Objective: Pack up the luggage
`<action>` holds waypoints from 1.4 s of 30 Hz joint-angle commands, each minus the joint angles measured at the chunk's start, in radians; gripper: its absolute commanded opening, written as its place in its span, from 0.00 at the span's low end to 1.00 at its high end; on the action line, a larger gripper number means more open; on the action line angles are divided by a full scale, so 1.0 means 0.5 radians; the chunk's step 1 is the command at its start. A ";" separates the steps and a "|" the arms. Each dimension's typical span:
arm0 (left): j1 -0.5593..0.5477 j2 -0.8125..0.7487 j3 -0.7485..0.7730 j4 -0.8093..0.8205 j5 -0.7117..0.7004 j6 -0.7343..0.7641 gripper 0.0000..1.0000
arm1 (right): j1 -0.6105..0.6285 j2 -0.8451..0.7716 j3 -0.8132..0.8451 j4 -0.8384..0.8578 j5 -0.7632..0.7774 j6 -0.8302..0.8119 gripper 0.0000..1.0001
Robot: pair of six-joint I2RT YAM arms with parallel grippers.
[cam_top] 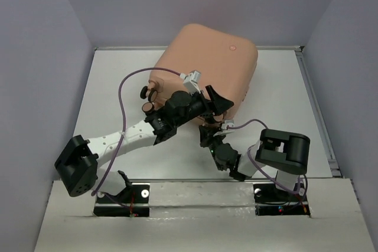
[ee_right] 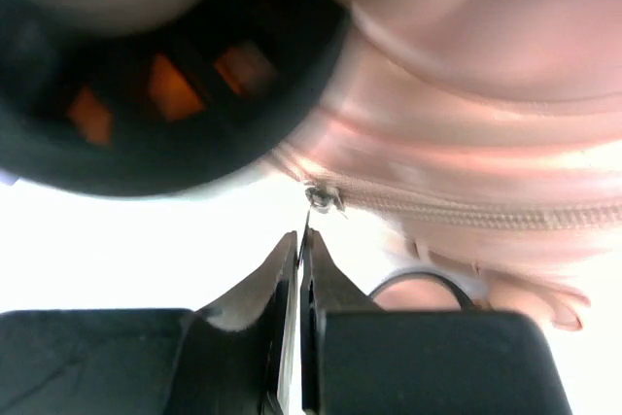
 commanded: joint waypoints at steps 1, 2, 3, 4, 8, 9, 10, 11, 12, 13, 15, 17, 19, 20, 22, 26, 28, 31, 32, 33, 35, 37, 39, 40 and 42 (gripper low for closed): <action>-0.058 -0.027 0.426 -0.054 0.214 0.207 0.95 | 0.194 -0.037 -0.265 0.671 -0.345 0.209 0.07; 0.021 -0.078 0.460 -0.196 0.205 0.323 0.99 | 0.164 -0.101 -0.381 0.655 -0.311 0.267 0.07; 0.071 -0.121 0.473 -0.313 0.187 0.325 0.99 | 0.164 -0.138 -0.425 0.655 -0.316 0.283 0.07; 0.126 -0.164 0.482 -0.511 0.174 0.431 0.99 | 0.139 -0.178 -0.459 0.607 -0.313 0.301 0.07; 0.442 -0.471 0.442 -1.107 -0.132 0.732 0.99 | 0.093 -0.433 -0.462 0.224 -0.368 0.316 0.07; 0.594 -0.611 0.421 -1.218 -0.230 0.778 0.99 | 0.093 -0.536 -0.423 0.025 -0.368 0.320 0.07; 0.675 -0.676 0.357 -1.401 -0.349 0.894 0.99 | 0.093 -0.577 -0.407 -0.044 -0.378 0.289 0.07; 0.745 -0.738 0.332 -1.500 -0.435 0.938 0.99 | 0.093 -0.605 -0.392 -0.084 -0.381 0.268 0.07; 0.877 -0.836 0.274 -1.659 -0.515 0.965 0.99 | 0.093 -0.644 -0.389 -0.108 -0.387 0.252 0.07; 0.933 -0.879 0.240 -1.703 -0.559 1.002 0.99 | 0.093 -0.657 -0.389 -0.106 -0.387 0.240 0.07; 1.061 -0.962 0.151 -1.783 -0.660 1.088 0.99 | 0.093 -0.672 -0.376 -0.142 -0.399 0.203 0.07; 1.142 -0.917 0.117 -1.781 -0.590 1.198 0.98 | 0.093 -0.666 -0.367 -0.164 -0.408 0.206 0.07; 1.194 -0.834 0.120 -1.784 -0.562 1.251 0.97 | 0.075 -0.642 -0.364 -0.121 -0.433 0.200 0.07; 1.212 -0.800 0.123 -1.765 -0.556 1.281 0.97 | 0.075 -0.620 -0.358 -0.115 -0.457 0.206 0.07; 1.231 -0.748 0.117 -1.649 -0.495 1.380 0.97 | 0.075 -0.602 -0.349 -0.124 -0.491 0.218 0.07; 1.240 -0.613 0.191 -1.603 -0.265 1.453 0.97 | 0.056 -0.565 -0.343 -0.103 -0.513 0.224 0.07; 1.240 -0.515 0.194 -1.526 -0.206 1.487 0.97 | 0.056 -0.544 -0.343 -0.090 -0.522 0.237 0.07; 1.240 -0.438 0.233 -1.486 -0.222 1.518 0.97 | 0.038 -0.513 -0.340 -0.057 -0.555 0.243 0.07; 1.243 -0.395 0.243 -1.477 -0.212 1.524 0.97 | 0.038 -0.504 -0.333 -0.053 -0.562 0.246 0.07; 1.246 -0.377 0.249 -1.471 -0.182 1.530 0.95 | 0.038 -0.501 -0.333 -0.053 -0.568 0.249 0.07; 1.246 -0.352 0.261 -1.465 -0.142 1.533 0.94 | 0.038 -0.488 -0.324 -0.044 -0.580 0.249 0.07; 1.246 -0.361 0.249 -1.440 -0.105 1.539 0.94 | 0.038 -0.482 -0.327 -0.041 -0.580 0.246 0.07; 1.246 -0.370 0.243 -1.416 -0.010 1.552 0.90 | 0.038 -0.485 -0.330 -0.038 -0.580 0.249 0.07; 1.246 -0.364 0.255 -1.412 0.014 1.552 0.89 | 0.038 -0.488 -0.333 -0.038 -0.580 0.246 0.07; 1.246 -0.309 0.285 -1.397 0.033 1.558 0.86 | 0.019 -0.488 -0.333 -0.035 -0.580 0.246 0.07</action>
